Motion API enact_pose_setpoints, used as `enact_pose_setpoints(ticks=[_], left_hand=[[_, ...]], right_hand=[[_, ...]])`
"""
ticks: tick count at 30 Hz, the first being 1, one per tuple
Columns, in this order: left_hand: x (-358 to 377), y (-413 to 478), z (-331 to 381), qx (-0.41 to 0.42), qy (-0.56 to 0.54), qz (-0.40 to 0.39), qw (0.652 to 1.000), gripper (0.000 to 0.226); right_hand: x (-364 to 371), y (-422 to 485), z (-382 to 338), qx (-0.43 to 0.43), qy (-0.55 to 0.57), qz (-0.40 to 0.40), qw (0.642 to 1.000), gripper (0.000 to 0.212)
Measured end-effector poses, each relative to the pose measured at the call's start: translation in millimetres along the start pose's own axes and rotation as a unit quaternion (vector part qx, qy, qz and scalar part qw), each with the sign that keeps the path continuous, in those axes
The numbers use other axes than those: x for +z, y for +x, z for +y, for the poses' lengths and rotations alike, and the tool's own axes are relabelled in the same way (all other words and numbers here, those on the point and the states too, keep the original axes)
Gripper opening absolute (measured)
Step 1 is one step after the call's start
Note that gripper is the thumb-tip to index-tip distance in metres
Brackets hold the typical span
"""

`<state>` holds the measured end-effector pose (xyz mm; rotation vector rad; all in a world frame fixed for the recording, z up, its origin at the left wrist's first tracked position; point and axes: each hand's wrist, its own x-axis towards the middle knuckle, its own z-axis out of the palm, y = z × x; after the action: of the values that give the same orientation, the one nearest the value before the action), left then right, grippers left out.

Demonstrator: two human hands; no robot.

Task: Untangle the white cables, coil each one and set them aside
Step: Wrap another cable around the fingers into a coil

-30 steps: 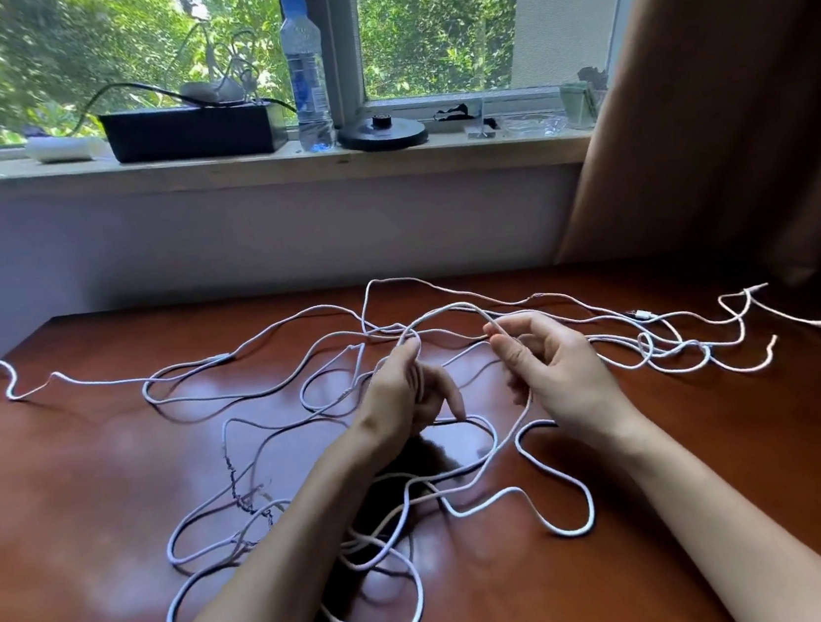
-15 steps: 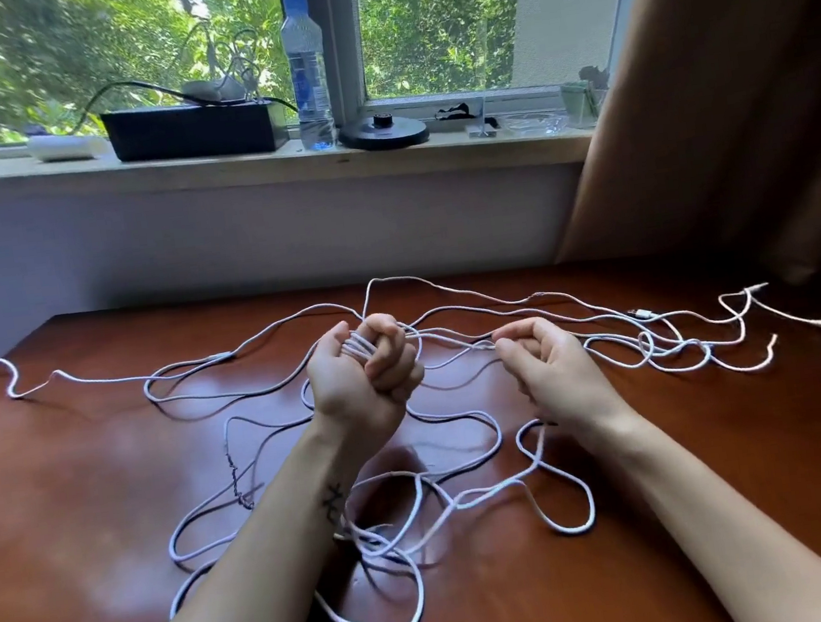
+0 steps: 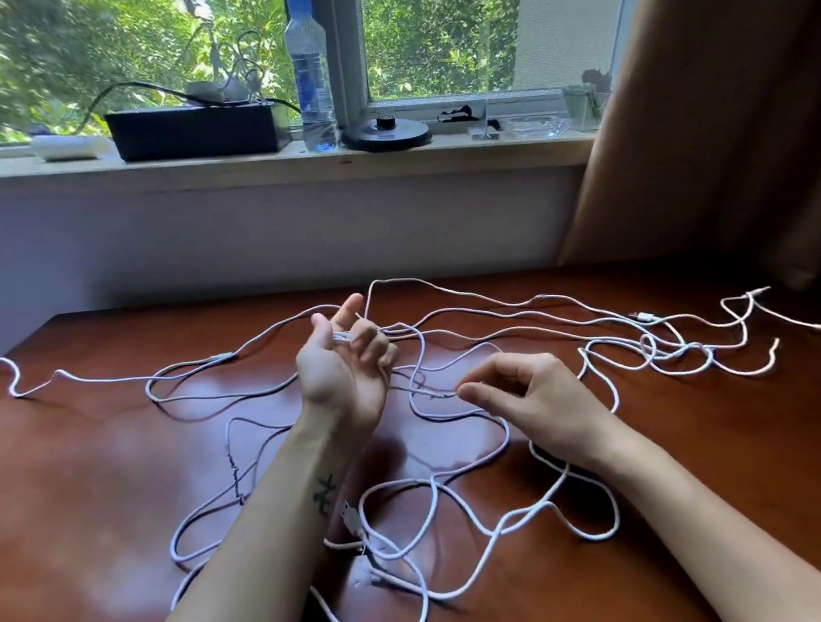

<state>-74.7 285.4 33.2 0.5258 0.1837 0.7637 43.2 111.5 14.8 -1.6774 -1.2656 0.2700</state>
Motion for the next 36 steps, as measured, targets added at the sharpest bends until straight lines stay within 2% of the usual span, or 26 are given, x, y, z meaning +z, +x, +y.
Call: enact_pose_setpoints(ticks=[2,6,11,14,17,21,24,27,31,34,36], left_hand=[[3,0,-4,0.028,0.073,0.024,0.997,0.036],[3,1,-14,0.094,0.212,0.035,0.972,0.041],[-2,3,-20,0.165,0.353,0.025,0.921,0.034],[-5,0,-23,0.206,0.436,-0.012,0.876,0.027],[-7,-2,-27,0.21,0.488,-0.032,0.847,0.031],[-12,-3,-30,0.221,0.561,-0.044,0.796,0.036],[-12,-6,-31,0.201,0.586,-0.052,0.783,0.041],[-12,-8,-31,0.21,0.64,-0.064,0.736,0.05],[-15,-8,-31,0.17,0.661,-0.109,0.723,0.06],[-15,-10,-28,0.157,0.695,-0.122,0.691,0.047],[-14,-10,-27,0.145,0.722,-0.131,0.663,0.037]], right_hand=[[1,-1,-5,0.001,0.04,-0.001,0.999,0.007],[3,-3,-11,0.015,0.095,0.006,0.995,0.012],[1,-2,-16,0.033,0.226,0.008,0.974,0.017],[1,-2,-16,0.049,0.245,0.024,0.968,0.02],[1,0,-13,0.049,0.21,0.075,0.974,0.024],[-1,2,-8,0.003,0.111,0.132,0.985,0.012],[-3,0,-12,-0.005,0.112,0.129,0.985,0.013],[-5,-2,-15,-0.011,0.138,0.101,0.985,0.025],[-3,-1,-13,-0.028,0.105,0.112,0.988,0.026],[-1,0,-9,-0.07,0.012,0.134,0.988,0.024],[-2,1,-3,-0.084,-0.071,0.186,0.976,0.025]])
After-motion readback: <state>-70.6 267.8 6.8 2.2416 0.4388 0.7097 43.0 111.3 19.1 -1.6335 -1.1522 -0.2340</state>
